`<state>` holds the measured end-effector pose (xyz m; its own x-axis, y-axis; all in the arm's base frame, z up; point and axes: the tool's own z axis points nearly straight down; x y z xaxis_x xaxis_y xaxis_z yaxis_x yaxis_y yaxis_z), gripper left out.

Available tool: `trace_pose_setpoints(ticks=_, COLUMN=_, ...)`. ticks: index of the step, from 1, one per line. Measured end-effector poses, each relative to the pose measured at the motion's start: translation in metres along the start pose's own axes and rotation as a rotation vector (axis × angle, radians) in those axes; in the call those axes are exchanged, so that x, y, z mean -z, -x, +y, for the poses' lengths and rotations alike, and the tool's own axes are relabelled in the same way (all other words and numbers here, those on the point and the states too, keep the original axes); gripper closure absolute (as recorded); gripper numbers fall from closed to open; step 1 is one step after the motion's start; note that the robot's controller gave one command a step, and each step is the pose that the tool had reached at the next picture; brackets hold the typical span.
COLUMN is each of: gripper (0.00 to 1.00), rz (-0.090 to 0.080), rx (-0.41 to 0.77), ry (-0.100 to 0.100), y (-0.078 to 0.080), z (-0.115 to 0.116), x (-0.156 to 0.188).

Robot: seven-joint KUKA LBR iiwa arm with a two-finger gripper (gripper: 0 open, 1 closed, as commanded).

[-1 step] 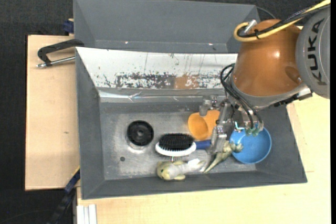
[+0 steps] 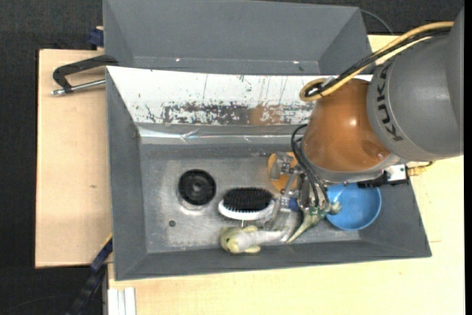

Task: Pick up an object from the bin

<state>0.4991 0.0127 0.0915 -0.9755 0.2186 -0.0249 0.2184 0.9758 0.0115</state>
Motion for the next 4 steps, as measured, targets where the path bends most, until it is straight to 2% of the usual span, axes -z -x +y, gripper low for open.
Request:
trace_pose_setpoints(ticks=1, gripper=0.00, rz=0.021, rx=-0.156, ry=-0.012, y=-0.011, z=0.023, x=-0.021)
trace_pose_setpoints(ticks=2, gripper=0.00, rz=0.014, rx=-0.037, ry=-0.010, y=0.005, z=0.002, x=0.039)
trace_pose_setpoints(ticks=3, gripper=0.00, rz=0.028, rx=-0.156, ry=-0.013, y=-0.006, z=0.012, x=-0.023)
trace_pose_setpoints(ticks=4, gripper=1.00, rz=0.025, rx=-0.155, ry=-0.012, y=-0.005, z=0.012, x=-0.021)
